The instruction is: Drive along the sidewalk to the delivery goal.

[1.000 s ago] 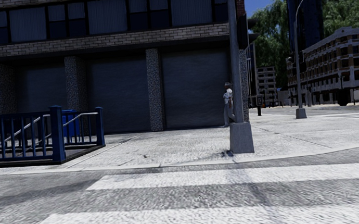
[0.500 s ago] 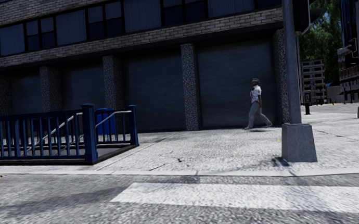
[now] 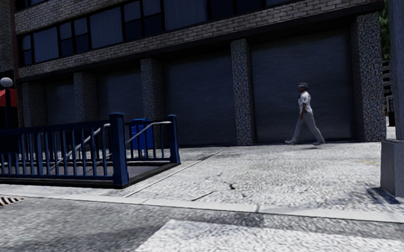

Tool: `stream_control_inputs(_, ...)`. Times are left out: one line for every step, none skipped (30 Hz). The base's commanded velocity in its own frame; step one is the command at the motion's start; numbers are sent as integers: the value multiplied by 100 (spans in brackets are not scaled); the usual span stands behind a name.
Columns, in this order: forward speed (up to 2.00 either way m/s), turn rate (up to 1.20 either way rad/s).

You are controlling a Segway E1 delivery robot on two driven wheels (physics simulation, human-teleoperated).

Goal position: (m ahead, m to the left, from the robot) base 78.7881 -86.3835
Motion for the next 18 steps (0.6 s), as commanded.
stream_control_inputs(87, 0)
stream_control_inputs(84, -13)
stream_control_inputs(83, -20)
stream_control_inputs(83, -33)
stream_control_inputs(83, -33)
stream_control_inputs(83, -47)
stream_control_inputs(83, -54)
stream_control_inputs(83, -55)
stream_control_inputs(83, -55)
stream_control_inputs(83, -55)
stream_control_inputs(83, -56)
stream_control_inputs(83, -56)
stream_control_inputs(83, -56)
stream_control_inputs(83, -56)
stream_control_inputs(83, -56)
stream_control_inputs(83, -56)
stream_control_inputs(83, -56)
stream_control_inputs(83, -56)
